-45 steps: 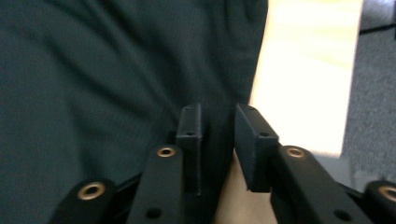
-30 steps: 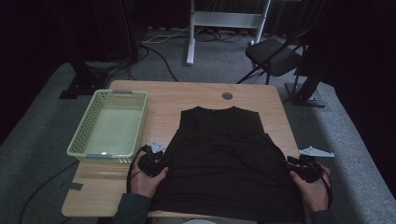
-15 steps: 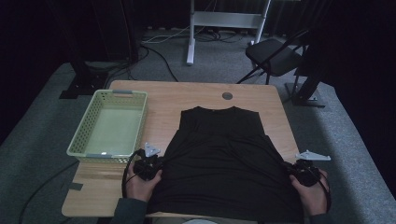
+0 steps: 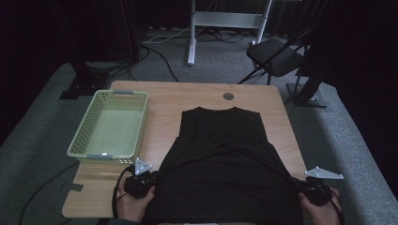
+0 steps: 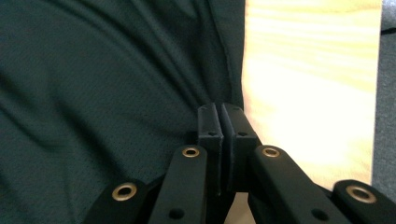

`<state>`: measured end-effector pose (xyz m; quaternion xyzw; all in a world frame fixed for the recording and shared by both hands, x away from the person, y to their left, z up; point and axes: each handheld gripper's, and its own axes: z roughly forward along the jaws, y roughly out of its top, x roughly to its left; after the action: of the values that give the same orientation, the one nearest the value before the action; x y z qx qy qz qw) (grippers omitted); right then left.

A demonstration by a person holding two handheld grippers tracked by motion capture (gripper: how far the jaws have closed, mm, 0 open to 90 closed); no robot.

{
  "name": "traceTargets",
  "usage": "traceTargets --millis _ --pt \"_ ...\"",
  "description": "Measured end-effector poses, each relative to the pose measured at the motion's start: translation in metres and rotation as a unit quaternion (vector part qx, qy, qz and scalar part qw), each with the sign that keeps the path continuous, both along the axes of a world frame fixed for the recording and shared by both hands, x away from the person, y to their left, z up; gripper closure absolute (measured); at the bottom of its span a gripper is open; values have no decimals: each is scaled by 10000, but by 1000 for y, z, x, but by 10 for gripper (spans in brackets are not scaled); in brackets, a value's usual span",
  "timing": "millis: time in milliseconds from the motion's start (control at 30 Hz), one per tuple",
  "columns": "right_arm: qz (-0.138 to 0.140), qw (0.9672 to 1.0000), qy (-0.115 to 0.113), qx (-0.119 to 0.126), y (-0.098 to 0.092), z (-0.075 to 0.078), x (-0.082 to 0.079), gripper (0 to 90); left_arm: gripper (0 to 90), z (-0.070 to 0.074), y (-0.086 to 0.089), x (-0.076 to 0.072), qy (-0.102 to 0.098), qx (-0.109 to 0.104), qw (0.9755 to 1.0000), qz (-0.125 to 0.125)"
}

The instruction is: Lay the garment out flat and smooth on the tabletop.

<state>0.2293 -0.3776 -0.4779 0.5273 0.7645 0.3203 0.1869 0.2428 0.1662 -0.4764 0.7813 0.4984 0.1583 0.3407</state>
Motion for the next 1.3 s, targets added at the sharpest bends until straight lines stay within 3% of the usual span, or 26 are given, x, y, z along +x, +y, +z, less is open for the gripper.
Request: traceTargets --millis 267,400,500,700,833,933,1033,1167,1300 --pt "-4 9999 107 32 -3 1 -17 839 815 2 -1 -13 68 66 9998 -148" --pt "10 10000 35 -4 0 4 -13 727 692 2 -1 -7 64 27 10000 -61" --pt "25 9999 -133 24 4 9 -3 664 625 2 -3 3 24 40 10000 -3" --pt "9 9994 -323 93 11 12 30 634 543 6 -16 32 -117 29 9999 -33" --pt "65 9996 -282 -9 19 7 50 628 524 3 -23 48 -48 76 9999 -55" --pt "74 9998 -194 -35 21 3 57 625 516 0 -21 54 28 -170 9998 -30" --pt "81 9999 -144 -38 20 -1 57 660 635 1 -19 52 19 -96 10000 14" --pt "105 9999 -96 -48 17 0 53 812 789 1 -17 45 65 -43 9999 -90" --pt "183 9998 -39 -109 15 2 42 852 828 2 -12 35 113 -46 9998 -143"
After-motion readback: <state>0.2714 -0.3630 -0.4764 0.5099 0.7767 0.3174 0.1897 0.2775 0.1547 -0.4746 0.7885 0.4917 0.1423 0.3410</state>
